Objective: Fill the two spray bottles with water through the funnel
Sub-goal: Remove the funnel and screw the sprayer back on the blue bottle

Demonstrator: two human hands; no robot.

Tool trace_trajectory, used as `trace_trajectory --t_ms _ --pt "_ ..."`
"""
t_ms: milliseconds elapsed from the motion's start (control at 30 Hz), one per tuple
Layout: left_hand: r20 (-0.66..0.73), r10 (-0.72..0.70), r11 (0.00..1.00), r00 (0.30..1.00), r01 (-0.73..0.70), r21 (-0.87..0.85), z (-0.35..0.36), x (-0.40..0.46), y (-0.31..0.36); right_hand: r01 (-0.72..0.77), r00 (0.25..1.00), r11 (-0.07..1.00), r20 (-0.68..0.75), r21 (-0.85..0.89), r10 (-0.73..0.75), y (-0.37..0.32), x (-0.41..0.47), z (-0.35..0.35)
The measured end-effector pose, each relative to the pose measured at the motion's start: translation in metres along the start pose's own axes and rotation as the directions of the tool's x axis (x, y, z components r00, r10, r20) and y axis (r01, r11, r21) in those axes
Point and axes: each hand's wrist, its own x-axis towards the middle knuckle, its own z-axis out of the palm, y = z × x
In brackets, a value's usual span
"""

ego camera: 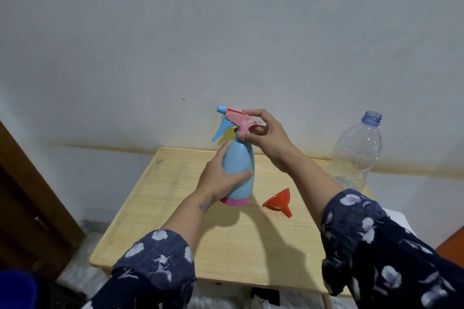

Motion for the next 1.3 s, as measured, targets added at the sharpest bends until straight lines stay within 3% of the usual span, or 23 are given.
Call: trace_trajectory --t_ms 167,300,467,667,800,967,1167,1300 --pt "0.028 -0.001 0.998 1.0 0.003 -0.065 -0.003 0.0 0.002 -0.026 0.998 0.999 0.055 0.031 0.024 -0.003 0.001 0.001" --pt "0.064 0.005 0.995 0.998 0.001 -0.102 -0.004 -0.001 0.001 -0.087 0.993 0.985 0.096 0.151 0.073 -0.006 0.005 -0.005" --pt "0.029 0.017 0.996 0.999 -0.015 -0.083 -0.002 -0.004 0.002 -0.049 0.997 0.996 0.052 -0.073 0.053 -0.009 0.003 -0.001" --pt "0.018 0.022 0.998 1.0 -0.021 -0.066 -0.002 -0.006 0.002 0.076 0.992 0.987 0.114 -0.14 -0.06 -0.011 -0.003 0.002" --pt "0.043 0.031 0.994 0.999 -0.027 -0.103 -0.006 -0.005 0.003 0.107 0.992 0.988 0.077 -0.11 -0.099 -0.011 -0.006 0.0" --pt "0.092 0.017 0.995 0.996 -0.008 -0.096 -0.009 -0.004 0.002 0.063 0.986 0.984 0.162 -0.166 -0.036 -0.021 -0.001 -0.01" --pt "0.072 0.022 0.988 0.997 -0.011 -0.156 -0.009 -0.001 0.009 -0.002 0.995 0.994 0.098 0.111 -0.009 -0.023 0.0 -0.009" --pt "0.042 0.018 0.996 0.999 -0.015 -0.09 -0.008 -0.003 0.01 0.041 0.998 0.999 0.054 -0.03 -0.039 -0.02 -0.003 -0.005"
